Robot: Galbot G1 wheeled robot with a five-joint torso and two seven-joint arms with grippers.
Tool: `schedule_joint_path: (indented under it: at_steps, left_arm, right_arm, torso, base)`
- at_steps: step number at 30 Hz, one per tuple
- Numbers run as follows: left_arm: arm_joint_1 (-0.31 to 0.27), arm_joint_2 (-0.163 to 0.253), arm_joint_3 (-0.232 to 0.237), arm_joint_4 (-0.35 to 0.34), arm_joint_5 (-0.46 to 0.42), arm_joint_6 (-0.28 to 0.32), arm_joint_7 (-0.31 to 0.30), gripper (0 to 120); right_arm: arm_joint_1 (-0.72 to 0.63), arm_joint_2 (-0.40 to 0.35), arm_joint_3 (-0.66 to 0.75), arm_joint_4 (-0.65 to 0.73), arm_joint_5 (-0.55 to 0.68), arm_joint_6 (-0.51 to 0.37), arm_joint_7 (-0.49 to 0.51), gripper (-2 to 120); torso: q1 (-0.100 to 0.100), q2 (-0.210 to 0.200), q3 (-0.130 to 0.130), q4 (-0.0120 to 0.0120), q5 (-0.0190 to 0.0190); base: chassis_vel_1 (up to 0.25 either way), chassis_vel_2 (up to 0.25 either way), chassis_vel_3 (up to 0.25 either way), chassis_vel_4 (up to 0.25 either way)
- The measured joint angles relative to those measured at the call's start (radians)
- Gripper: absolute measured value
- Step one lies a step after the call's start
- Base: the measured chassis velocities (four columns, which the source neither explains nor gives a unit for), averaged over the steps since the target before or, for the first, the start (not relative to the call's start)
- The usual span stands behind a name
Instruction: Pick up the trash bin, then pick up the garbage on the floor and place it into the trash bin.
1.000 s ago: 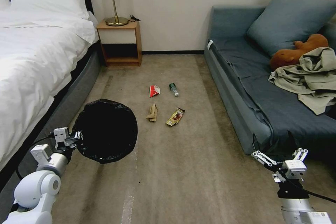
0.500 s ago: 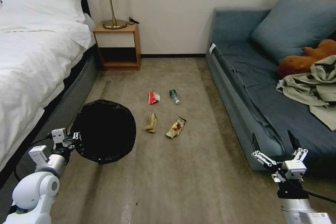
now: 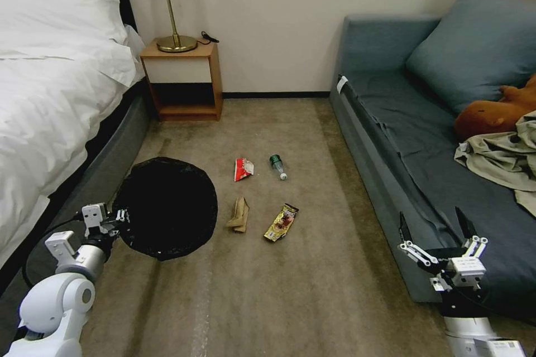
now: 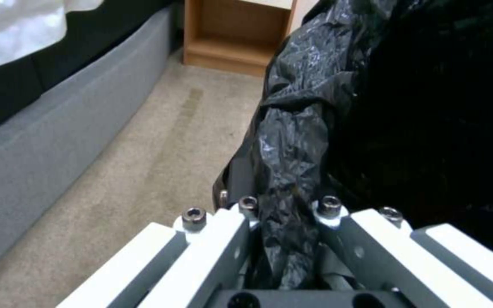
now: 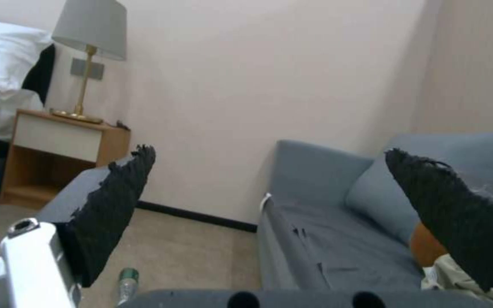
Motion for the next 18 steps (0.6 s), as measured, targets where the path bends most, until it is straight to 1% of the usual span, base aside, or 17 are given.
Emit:
schedule_joint_path:
  at_steps: [5, 15, 18]
  left_arm:
    - [-0.001, -0.003, -0.006, 0.001, -0.001, 0.002, -0.01, 2]
    - [0.006, -0.006, -0.017, 0.005, 0.001, 0.004, -0.018, 2]
    - [0.008, -0.009, -0.018, 0.004, 0.002, 0.004, -0.018, 2]
  right_arm:
    - [-0.001, 0.0, 0.0, 0.006, -0.005, -0.021, -0.009, 100]
    - [-0.001, 0.0, -0.002, 0.007, -0.007, -0.023, -0.019, 100]
    - [-0.002, 0.0, -0.002, 0.007, -0.007, -0.02, -0.019, 100]
  torso:
    - [0.0, 0.0, 0.0, -0.0001, 0.0]
    - [0.0, 0.0, 0.0, 0.0, -0.0001]
    - [0.0, 0.0, 0.0, 0.0, 0.0]
  base:
    - [0.0, 0.0, 0.0, 0.0]
    - [0.0, 0.0, 0.0, 0.0]
    - [-0.058, 0.048, 0.059, -0.034]
